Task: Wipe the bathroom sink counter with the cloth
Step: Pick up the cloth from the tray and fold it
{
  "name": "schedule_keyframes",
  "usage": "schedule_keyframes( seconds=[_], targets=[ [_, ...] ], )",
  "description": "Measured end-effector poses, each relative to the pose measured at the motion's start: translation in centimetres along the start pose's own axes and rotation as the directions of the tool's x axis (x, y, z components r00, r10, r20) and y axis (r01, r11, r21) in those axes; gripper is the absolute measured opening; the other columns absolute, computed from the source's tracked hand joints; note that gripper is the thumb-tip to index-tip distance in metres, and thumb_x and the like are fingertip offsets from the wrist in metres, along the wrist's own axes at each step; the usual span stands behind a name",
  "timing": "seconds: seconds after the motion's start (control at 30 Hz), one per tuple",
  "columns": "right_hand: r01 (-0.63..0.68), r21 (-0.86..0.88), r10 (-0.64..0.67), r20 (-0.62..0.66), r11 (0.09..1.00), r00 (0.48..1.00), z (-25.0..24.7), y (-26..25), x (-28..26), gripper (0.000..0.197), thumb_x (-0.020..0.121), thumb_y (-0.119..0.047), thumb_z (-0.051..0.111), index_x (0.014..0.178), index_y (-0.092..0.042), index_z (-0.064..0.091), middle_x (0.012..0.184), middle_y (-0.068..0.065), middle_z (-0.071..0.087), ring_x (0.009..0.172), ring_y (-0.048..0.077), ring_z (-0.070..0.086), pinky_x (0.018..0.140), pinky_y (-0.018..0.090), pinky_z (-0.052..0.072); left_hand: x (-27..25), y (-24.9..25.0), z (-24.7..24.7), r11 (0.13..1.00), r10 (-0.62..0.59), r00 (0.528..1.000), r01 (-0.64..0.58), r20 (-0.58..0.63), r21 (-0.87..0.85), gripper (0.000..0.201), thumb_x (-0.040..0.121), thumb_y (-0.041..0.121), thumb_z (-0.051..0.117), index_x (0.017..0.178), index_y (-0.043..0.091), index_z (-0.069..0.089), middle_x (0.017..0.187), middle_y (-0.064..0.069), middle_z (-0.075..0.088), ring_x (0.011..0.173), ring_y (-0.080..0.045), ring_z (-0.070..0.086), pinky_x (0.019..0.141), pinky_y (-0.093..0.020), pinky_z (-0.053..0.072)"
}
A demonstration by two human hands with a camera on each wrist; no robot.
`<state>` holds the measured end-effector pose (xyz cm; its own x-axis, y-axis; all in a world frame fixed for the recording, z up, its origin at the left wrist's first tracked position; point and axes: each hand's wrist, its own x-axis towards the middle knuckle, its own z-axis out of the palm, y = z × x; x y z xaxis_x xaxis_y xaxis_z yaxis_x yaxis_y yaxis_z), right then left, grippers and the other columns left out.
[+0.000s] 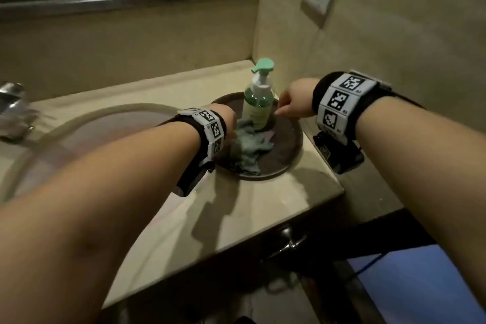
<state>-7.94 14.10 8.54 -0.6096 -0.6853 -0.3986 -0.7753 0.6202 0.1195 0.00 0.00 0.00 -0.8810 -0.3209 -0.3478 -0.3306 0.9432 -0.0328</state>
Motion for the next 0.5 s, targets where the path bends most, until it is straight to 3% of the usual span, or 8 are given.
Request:
schedule_keyframes(
  seconds=[0.07,0.17,0.3,0.4,0.5],
  targets=[
    [0.003,0.009,-0.003,0.065,1.000,0.998,1.3,0.3,0.6,0.041,0.097,-0.038,0.045,0.120,-0.010,0.064,0.118,0.012,0.065,0.108,0.029,0.060,0.088,0.032,0.047,0.8,0.6,1.0,1.000,-0.008,0.999,0.009,0.038,-0.020,0.036,0.090,0.035,0.058,0.117,0.012,0.065,0.113,-0.007,0.066,0.108,-0.027,0.063,0.085,-0.032,0.050],
    [0.035,0.022,-0.038,0.142,0.999,0.989,3.8,0.2,1.8,0.041,0.097,-0.037,0.045,0.120,-0.008,0.063,0.120,0.012,0.064,0.111,0.029,0.059,0.090,0.033,0.047,1.2,1.5,2.9,0.990,-0.038,0.999,0.042,0.029,-0.135,0.036,0.090,0.029,0.058,0.122,0.012,0.059,0.122,-0.009,0.063,0.113,-0.027,0.061,0.090,-0.034,0.048],
    [0.088,0.046,-0.095,0.167,0.995,0.981,5.1,0.1,3.3,0.039,0.096,-0.036,0.047,0.119,-0.010,0.064,0.119,0.011,0.065,0.111,0.027,0.060,0.090,0.031,0.047,2.0,1.3,3.8,0.942,-0.146,0.987,0.159,0.067,-0.295,0.045,0.084,0.026,0.064,0.124,0.011,0.049,0.113,-0.013,0.063,0.102,-0.034,0.063,0.087,-0.040,0.053],
    [0.126,0.059,-0.134,0.163,0.990,0.978,5.5,0.0,4.0,0.038,0.096,-0.035,0.048,0.120,-0.011,0.064,0.120,0.011,0.065,0.112,0.026,0.059,0.090,0.030,0.047,2.0,0.9,3.6,0.850,-0.226,0.974,0.206,0.017,-0.485,0.036,0.082,0.019,0.064,0.116,0.015,0.052,0.112,-0.012,0.064,0.101,-0.031,0.062,0.088,-0.038,0.052],
    [0.145,0.084,-0.156,0.148,0.986,0.977,5.1,0.2,4.4,0.038,0.096,-0.035,0.048,0.123,-0.011,0.062,0.122,0.010,0.064,0.114,0.026,0.058,0.093,0.031,0.046,1.5,0.5,2.3,0.692,-0.301,0.952,0.181,-0.052,-0.699,0.032,0.084,0.012,0.065,0.114,0.014,0.055,0.109,-0.007,0.063,0.105,-0.027,0.061,0.093,-0.037,0.051]
  ],
)
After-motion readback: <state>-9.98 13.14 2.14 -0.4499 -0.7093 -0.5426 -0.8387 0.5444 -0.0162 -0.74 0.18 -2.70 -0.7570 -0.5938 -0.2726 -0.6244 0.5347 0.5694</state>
